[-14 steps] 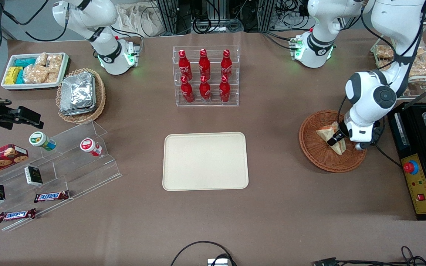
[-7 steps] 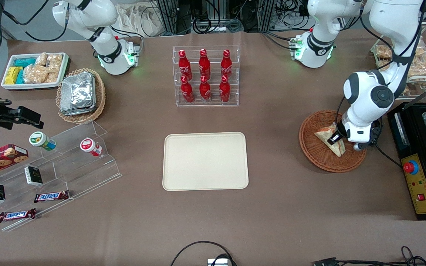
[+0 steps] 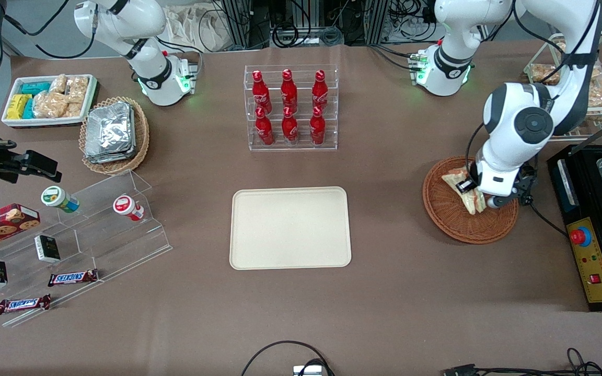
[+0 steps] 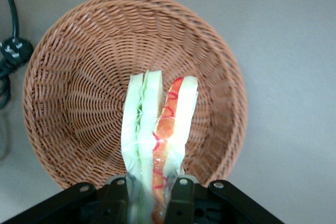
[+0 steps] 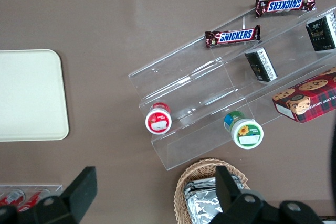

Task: Place sandwich from basket to tray
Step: 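Lift the sandwich and carry it with the left gripper over the cream tray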

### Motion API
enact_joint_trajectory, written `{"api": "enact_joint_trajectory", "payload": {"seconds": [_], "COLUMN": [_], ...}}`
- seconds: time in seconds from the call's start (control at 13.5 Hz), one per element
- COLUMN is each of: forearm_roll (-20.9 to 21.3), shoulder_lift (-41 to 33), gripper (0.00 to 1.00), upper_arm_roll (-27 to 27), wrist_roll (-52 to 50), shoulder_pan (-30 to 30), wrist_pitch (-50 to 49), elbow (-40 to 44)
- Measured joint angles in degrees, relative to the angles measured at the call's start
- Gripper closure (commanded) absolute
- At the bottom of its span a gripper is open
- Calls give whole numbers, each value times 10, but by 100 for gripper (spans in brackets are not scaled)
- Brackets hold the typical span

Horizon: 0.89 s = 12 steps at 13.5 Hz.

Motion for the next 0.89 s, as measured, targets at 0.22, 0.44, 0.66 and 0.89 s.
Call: {"api": "enact_joint_trajectory", "payload": {"seconds": [0.22, 0.44, 0.66, 0.89], "forearm_roll": [35, 40, 40, 39], "shoulder_lift": [1, 2, 10, 49], "gripper": [100, 100, 100, 100], "upper_arm_roll": [-52, -81, -119, -163], "wrist_roll": [5, 43, 51, 38], "shoulder_pan": [-2, -2, -2, -3], "wrist_pitch": [-17, -17, -24, -35], "elbow": [20, 30, 62, 117]}}
